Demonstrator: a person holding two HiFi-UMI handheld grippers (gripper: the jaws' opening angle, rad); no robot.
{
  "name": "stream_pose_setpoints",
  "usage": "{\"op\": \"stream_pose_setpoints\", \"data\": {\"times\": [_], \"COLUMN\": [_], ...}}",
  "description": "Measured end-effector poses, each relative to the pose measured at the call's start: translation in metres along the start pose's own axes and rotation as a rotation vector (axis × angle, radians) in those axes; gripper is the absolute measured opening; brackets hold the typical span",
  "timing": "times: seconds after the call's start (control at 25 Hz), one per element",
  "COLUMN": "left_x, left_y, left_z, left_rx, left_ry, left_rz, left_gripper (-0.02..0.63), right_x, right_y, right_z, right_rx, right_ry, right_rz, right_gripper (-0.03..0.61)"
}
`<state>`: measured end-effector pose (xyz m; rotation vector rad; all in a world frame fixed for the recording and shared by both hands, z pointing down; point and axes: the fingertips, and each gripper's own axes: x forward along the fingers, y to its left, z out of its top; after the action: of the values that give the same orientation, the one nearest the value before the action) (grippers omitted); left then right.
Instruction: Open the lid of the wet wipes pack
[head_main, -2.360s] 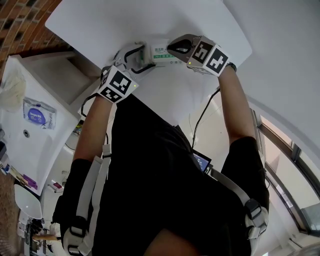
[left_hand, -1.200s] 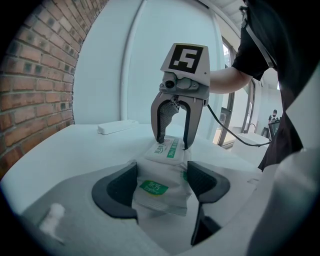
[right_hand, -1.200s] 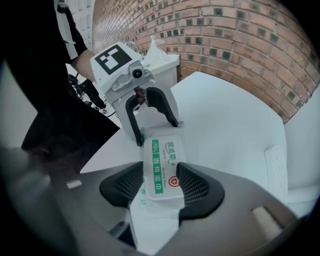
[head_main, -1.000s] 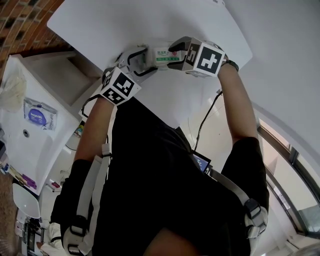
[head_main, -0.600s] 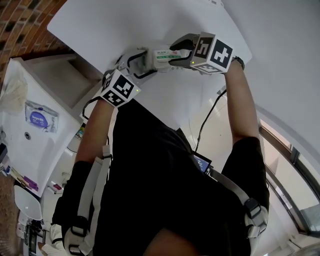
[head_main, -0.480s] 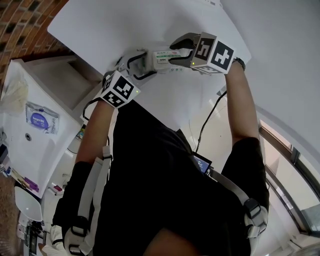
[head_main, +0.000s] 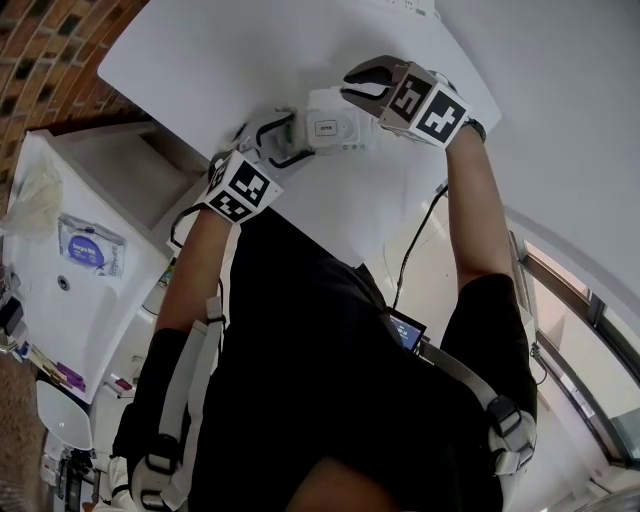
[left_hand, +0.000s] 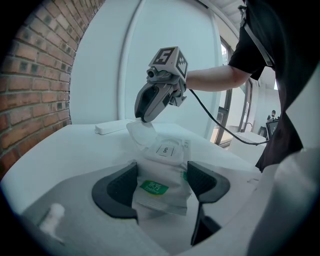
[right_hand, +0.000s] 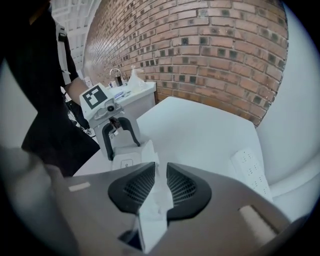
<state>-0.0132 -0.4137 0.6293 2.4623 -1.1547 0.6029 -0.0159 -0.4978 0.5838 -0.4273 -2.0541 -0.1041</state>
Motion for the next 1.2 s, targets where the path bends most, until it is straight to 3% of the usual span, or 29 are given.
{"op": "stream_pose_setpoints", "data": {"times": [0.28,0.6,0.92,1.2], "left_x": [-0.001,-0.003,-0.024,-0.044], "left_y": [0.000,0.002,-0.006,-0.017], "left_z": [0.001,0.002,0.030,0.052], "left_rx": [0.003,-0.017,-0.042,-0.031], "left_ry": [-0.009,-0.030,-0.119,-0.173], "left_rz": [-0.017,-0.026,-0.109,-0.132], "left_gripper": [0.327,0.325,0.324,0.321], "right_x": [0.014,0.020,-0.040,-0.081], "right_y": [-0.014,-0.027,-0.028,0.005], "right_z": [-0.006,-0.017,-0.015,-0.020], "right_rx": [0.045,0.206,0.371,0.483], "right_ry": [-0.062,-0.176,-0.374,-0.507], "right_rz": [-0.109,-0.224,-0.406,-0.531], "right_gripper": [0.089,0.091,0.098,0.074]}}
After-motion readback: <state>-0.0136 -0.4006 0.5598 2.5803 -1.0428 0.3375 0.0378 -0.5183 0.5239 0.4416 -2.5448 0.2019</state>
